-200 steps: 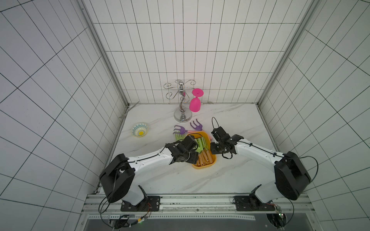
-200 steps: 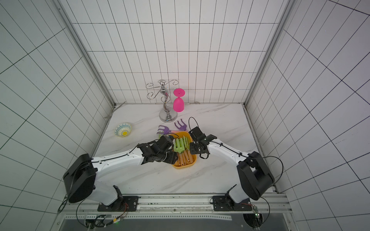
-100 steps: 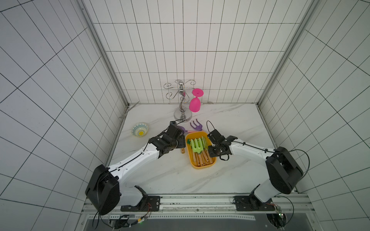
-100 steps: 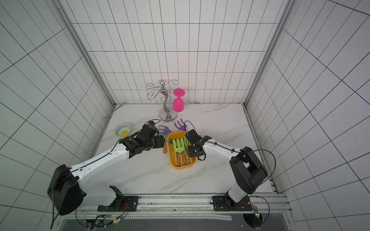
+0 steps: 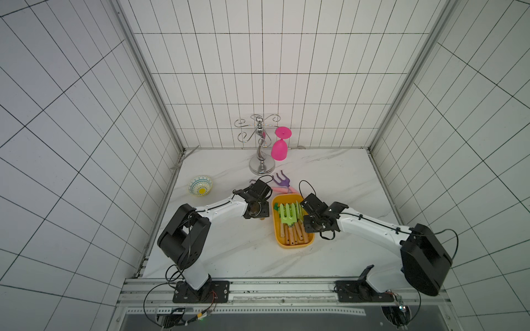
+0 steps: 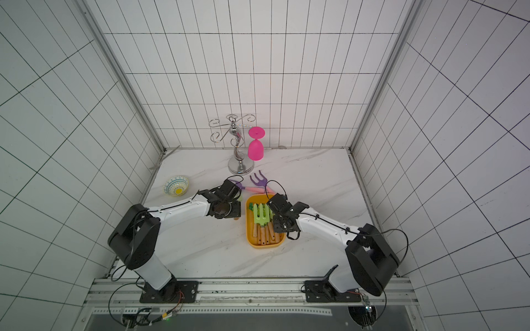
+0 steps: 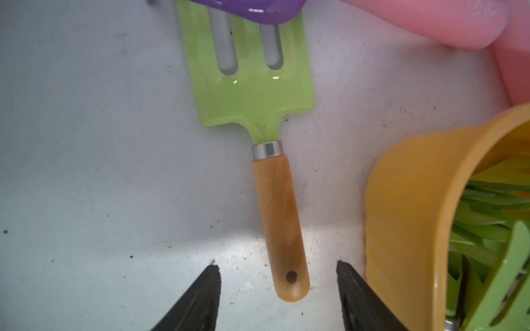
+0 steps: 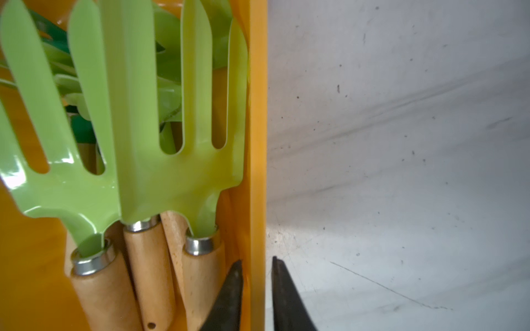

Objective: Put the rake into the storage box
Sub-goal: Adjust the storage box at the center of the board, then pick up the rake at the center of the board.

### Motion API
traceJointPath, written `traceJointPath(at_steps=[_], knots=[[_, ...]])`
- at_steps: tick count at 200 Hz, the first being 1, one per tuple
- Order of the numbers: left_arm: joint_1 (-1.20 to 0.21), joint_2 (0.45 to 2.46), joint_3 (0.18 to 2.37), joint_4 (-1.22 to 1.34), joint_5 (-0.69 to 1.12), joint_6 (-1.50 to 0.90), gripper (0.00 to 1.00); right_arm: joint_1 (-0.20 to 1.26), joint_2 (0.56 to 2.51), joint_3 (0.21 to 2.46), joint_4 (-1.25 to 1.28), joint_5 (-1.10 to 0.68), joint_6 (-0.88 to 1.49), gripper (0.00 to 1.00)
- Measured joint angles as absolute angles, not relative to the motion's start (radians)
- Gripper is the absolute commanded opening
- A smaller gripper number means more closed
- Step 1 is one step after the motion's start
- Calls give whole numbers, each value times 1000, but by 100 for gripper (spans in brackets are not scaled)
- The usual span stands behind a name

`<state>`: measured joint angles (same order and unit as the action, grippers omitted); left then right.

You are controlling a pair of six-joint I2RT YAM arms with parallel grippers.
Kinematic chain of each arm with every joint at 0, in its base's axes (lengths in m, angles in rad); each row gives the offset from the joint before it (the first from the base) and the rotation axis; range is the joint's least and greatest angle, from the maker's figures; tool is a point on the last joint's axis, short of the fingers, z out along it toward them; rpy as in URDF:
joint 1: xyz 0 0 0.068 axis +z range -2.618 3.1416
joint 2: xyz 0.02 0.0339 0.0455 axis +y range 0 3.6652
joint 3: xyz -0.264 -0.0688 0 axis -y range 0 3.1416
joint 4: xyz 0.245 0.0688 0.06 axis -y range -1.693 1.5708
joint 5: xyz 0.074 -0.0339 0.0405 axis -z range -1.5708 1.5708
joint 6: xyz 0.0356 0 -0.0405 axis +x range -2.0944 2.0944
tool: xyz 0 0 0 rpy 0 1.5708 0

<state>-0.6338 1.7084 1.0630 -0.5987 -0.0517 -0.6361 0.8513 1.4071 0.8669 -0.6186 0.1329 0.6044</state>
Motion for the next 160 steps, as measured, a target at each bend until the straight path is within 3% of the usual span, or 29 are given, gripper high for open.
traceJointPath(at_steps=[31,51,90,160], knots=[[-634,1778,1096,-595,-51,-636,58,853,1358,868,-640,141,604,44],[-634,1814,1108,-599,-52,-633,49,853,1329,870,-655,149,603,45],[-633,1828,1122,-599,-47,-634,29,853,1279,888,-686,164,605,45],[-640,1761,1048,-615,-18,-677,10,853,1168,890,-726,168,619,45]])
